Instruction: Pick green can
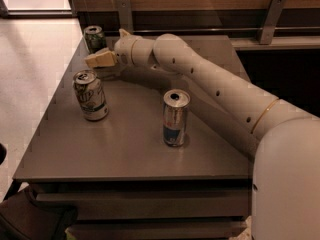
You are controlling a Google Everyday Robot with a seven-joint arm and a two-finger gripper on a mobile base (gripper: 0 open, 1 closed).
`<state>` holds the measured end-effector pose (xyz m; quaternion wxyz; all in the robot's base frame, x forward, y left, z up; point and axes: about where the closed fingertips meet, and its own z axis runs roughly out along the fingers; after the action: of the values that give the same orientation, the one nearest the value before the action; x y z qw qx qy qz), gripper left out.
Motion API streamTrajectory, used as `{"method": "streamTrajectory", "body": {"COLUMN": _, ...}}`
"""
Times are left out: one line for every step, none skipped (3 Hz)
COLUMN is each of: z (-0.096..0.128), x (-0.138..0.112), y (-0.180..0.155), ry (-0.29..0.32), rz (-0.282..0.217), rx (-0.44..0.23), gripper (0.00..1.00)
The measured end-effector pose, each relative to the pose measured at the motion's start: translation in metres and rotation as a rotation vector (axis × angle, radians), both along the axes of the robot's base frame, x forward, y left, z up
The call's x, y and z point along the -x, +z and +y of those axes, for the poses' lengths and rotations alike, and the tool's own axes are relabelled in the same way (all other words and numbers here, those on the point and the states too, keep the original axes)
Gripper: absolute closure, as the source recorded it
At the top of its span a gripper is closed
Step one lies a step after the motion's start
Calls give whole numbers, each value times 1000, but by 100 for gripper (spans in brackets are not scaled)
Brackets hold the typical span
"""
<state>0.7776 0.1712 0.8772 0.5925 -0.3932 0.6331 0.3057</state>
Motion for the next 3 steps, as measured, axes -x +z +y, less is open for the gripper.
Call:
{"method": "streamTrajectory", "body": {"z": 8, "x": -3, "y": -2, "ry": 10, "rz": 9, "rx": -3, "gripper": 0}}
{"method": "streamTrajectory", "body": {"z": 15, "x": -3, "y": -1, "ry": 16, "rz": 2, "rx": -1, "gripper": 16}}
{"method": "streamTrajectory", "body": {"z": 18, "x": -2, "y": -2, "ry": 20, "rz": 2, "rx": -2, "gripper": 39}}
